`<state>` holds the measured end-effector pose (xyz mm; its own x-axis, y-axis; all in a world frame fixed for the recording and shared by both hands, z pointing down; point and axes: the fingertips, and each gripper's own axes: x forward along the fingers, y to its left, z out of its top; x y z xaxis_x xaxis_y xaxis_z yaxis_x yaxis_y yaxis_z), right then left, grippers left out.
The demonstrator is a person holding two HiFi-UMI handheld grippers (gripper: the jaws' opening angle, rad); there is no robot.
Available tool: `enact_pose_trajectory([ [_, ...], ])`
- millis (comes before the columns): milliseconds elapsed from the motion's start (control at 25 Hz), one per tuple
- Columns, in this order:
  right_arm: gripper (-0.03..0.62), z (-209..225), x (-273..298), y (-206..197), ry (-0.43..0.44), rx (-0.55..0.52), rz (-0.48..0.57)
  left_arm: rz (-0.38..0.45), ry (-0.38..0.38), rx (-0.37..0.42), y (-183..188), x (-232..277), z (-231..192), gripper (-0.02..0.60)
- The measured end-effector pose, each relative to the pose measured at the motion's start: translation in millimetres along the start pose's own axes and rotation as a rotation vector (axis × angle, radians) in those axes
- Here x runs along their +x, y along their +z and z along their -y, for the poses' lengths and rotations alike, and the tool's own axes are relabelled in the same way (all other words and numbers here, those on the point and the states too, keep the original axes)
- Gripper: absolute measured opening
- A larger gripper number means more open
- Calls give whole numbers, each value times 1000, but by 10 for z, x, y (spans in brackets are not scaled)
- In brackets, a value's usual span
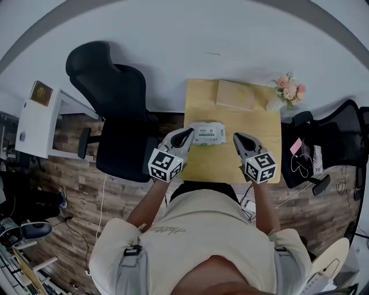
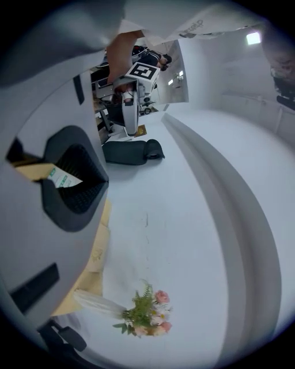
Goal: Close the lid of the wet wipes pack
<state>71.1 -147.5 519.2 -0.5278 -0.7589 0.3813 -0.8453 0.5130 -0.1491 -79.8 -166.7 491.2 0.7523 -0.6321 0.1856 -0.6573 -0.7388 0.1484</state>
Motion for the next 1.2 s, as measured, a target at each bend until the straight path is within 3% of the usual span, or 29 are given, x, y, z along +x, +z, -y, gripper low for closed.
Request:
enact_pose_trajectory([
  [320,0,49,-325,641,23,-121,126,76,12,74,589,93,189,18],
  [760,0,176,-620,1278,2,-190,281,166,31,191,1208,73,362,18],
  [1080,0,155,-715,1486,-8,-217,341,263,39,132,1524,33,354,18],
  [1200,1,145,-709,1507,-1,-213,350,257,65,168,1542,29,359,18],
])
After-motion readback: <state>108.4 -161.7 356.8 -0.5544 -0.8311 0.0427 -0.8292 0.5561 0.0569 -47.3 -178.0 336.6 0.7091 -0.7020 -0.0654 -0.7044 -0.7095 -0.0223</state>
